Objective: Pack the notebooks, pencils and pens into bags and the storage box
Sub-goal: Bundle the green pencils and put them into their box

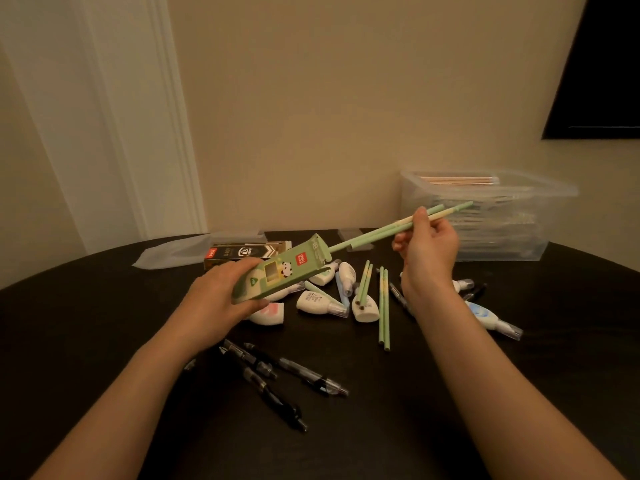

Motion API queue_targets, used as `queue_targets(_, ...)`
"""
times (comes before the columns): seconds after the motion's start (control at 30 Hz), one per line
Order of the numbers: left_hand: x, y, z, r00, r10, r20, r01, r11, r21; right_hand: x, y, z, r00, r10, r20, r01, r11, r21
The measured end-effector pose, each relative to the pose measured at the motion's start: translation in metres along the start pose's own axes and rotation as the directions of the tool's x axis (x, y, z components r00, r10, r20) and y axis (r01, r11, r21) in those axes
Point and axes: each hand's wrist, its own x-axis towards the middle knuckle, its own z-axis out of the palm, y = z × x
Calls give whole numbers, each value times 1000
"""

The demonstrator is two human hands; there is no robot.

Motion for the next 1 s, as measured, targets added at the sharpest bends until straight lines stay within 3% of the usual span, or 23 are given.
queue_targets(0.1,0,0,0,1000,9,15,-9,1000,11,0,2,-1,1000,-21,-4,21,1000,-20)
queue_targets(0.33,0,2,-1,994,54,93,-39,987,-157,1,1,-5,1000,12,-19,-13,1000,-26)
queue_targets(0.53,0,1,-8,959,112,260,-34,957,-287,-5,-5,-1,1000,-9,7,9,1000,20)
queue_targets(0.83,-2,9,-14,994,54,100,-29,972,-233,-11,-10,3,997,-18,76,4,983,184)
queue_targets(1.0,-6,13,-18,983,-3,183,54,959,-277,-12,-11,3,992,-57,111,40,988,151)
